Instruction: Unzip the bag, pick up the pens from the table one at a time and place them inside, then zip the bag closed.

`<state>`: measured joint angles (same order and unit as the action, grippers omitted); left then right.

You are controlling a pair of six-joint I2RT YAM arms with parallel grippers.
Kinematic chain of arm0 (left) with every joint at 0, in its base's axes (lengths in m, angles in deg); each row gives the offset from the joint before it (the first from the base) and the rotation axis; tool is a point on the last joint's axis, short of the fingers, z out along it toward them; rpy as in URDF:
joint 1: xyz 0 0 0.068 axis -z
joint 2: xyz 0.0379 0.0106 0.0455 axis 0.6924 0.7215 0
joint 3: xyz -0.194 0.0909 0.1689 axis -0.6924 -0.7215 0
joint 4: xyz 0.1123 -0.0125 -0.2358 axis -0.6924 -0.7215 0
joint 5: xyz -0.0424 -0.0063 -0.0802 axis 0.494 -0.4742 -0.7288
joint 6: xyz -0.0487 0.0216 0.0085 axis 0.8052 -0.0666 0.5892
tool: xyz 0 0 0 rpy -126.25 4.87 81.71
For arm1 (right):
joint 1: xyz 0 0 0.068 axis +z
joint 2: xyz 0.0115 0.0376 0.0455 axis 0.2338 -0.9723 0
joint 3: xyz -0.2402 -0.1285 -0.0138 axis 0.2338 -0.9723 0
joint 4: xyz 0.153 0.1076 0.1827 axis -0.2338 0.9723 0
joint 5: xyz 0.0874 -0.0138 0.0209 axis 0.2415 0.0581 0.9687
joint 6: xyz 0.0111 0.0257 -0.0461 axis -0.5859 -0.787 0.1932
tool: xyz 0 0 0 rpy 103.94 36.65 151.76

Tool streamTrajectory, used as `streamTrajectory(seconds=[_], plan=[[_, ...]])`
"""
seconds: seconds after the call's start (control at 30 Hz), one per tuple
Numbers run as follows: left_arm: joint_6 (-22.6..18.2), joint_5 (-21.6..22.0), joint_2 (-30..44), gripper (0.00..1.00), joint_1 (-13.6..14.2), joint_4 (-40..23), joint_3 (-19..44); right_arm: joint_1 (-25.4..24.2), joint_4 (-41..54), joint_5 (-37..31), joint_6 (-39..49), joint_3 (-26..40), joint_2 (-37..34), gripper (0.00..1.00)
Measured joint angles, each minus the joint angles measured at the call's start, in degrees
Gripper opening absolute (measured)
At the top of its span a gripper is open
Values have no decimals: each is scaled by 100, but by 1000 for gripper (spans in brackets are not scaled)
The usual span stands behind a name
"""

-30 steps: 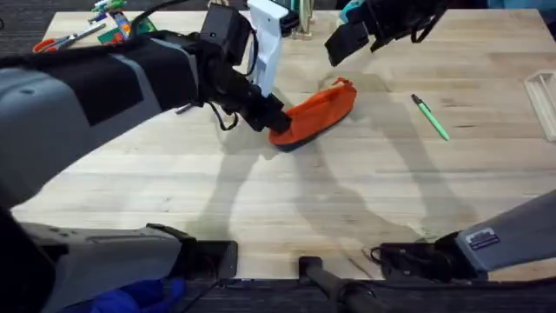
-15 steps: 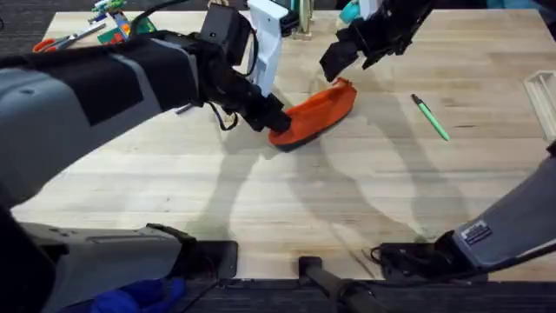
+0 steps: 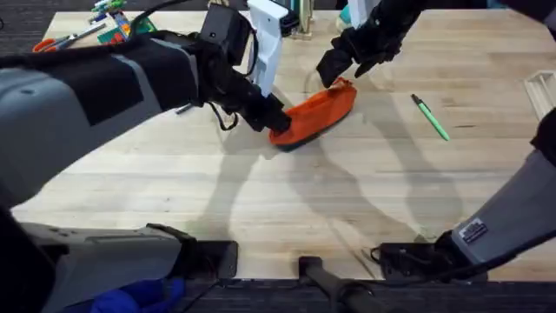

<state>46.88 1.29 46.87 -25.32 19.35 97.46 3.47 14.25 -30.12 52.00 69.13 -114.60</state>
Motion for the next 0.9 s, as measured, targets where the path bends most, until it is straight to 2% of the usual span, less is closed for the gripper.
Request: streamTrajectory(seconds=[0.2,0.47,0.63,0.73,0.8,0.9], plan=[[0,0,0,42,0,0,0,0,2,0,-52,0,0,740],[0,0,0,42,0,1,0,0,95,0,-75,0,-2,520],[0,0,0,42,0,0,0,0,107,0,-77,0,-2,445],[0,0,0,42,0,-2,0,-2,107,-9,-85,0,0,322],[0,2,0,42,0,-2,0,-2,114,-9,-90,0,0,289],[0,0,0,42,0,-2,0,-2,119,-24,-94,0,-1,99]])
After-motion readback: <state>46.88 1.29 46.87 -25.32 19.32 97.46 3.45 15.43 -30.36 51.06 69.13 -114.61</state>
